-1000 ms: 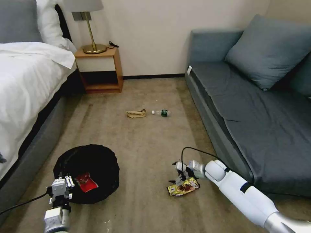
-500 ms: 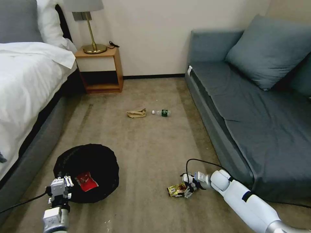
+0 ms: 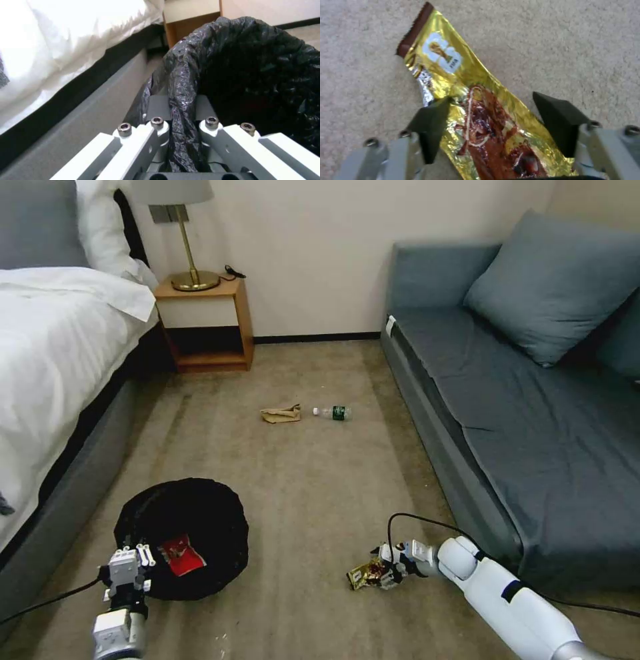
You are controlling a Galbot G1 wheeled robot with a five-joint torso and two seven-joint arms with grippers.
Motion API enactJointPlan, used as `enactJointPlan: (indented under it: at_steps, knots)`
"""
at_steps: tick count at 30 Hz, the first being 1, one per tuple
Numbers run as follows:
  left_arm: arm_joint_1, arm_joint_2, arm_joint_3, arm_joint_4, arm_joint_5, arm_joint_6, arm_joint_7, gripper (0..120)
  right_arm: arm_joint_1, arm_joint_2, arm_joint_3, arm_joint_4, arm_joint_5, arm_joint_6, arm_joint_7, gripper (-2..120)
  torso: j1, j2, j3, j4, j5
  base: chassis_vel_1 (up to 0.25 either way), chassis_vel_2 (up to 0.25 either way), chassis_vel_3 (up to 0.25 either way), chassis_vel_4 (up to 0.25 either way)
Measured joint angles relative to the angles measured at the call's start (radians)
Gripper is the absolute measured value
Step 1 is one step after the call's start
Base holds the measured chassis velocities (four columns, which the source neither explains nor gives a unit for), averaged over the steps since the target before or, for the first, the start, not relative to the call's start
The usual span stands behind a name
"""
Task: Pick up the trash bin, then pick up the garbage on the floor and place it into the trash bin.
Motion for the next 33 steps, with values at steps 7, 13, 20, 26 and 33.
enactJointPlan:
  at_steps: [7, 13, 20, 26, 33]
  knots:
    - [0.008, -0.002, 0.001, -0.006, 0.009, -0.004, 0.000, 7, -0.013, -0.003, 0.006, 0.013, 0.002, 0.004, -0.001, 42, 0.000, 0.000, 0.000, 0.0000, 0.0002, 0.000, 0.000, 0.000, 0.000]
    - [0.015, -0.003, 0.002, -0.015, 0.011, -0.007, 0.000, 7, -0.030, -0.005, 0.029, 0.019, 0.006, 0.022, -0.004, 19, 0.000, 0.000, 0.000, -0.0001, 0.0001, 0.000, 0.000, 0.000, 0.000]
    - [0.020, -0.004, 0.002, -0.021, 0.012, -0.011, 0.000, 7, -0.041, -0.002, 0.058, 0.034, 0.020, 0.052, -0.015, 0, 0.000, 0.000, 0.000, 0.0000, 0.0001, 0.000, 0.000, 0.000, 0.000]
    - [0.023, -0.006, 0.003, -0.021, 0.013, -0.018, 0.000, 7, -0.043, 0.006, 0.074, 0.026, 0.021, 0.069, -0.033, 0, 0.000, 0.000, 0.000, 0.0000, 0.0000, 0.000, 0.000, 0.000, 0.000]
    - [0.027, -0.008, 0.004, -0.018, 0.015, -0.026, -0.001, 7, -0.041, 0.013, 0.103, 0.075, 0.130, 0.086, -0.081, 0, 0.000, 0.000, 0.000, -0.0002, 0.0000, 0.000, 0.000, 0.000, 0.000]
